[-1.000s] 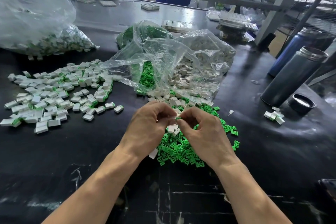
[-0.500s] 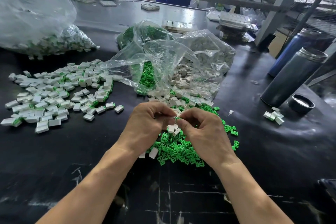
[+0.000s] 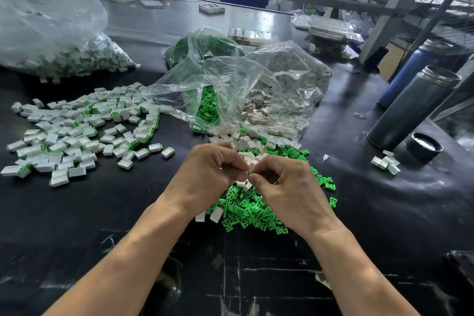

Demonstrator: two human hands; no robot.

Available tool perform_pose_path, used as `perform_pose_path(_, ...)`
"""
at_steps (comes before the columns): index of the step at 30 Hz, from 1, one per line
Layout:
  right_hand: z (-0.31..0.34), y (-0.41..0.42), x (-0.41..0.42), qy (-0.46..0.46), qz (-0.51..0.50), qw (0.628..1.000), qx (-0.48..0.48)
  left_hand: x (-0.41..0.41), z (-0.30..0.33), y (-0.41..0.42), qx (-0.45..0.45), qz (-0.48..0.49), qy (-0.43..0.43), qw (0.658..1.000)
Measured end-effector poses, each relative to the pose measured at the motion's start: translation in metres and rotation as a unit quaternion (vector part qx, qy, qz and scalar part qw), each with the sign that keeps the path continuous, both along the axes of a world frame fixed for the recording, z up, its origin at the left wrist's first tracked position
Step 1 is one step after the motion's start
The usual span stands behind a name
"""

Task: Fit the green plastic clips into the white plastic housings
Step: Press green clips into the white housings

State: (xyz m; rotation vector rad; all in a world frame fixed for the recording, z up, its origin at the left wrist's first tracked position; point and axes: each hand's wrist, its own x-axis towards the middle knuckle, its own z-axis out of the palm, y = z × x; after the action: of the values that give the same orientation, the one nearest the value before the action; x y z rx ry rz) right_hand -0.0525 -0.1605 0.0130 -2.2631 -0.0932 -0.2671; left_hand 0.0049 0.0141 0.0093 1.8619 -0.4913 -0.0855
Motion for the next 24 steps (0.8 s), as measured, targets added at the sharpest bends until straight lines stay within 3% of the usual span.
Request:
perform_pose_path(5,0.000,0.000,-0.001,-0.001,0.009,1.000,-0.002,0.000,0.000,0.000,0.020,-0.021,-0.020,0.999)
perform_pose_path(12,-0.003,0.001,0.004,0.018,-0.030,0.997,0.067,0.000,-0.002,-0.002,-0.045,0.011,0.031,0.998)
perform_pose_path(18,-0.002,-0.002,0.008,0.054,-0.029,0.980,0.191,0.002,-0.002,-0.003,-0.093,0.016,0.077,0.993)
perform_pose_path(22,0.002,0.001,0.007,0.061,-0.013,0.941,0.332,0.000,-0.002,-0.009,-0.137,0.010,0.092,0.986)
perform_pose_path(24,0.002,0.007,0.006,0.084,-0.022,0.937,0.339,-0.003,-0.002,-0.015,-0.149,0.007,0.095,0.984)
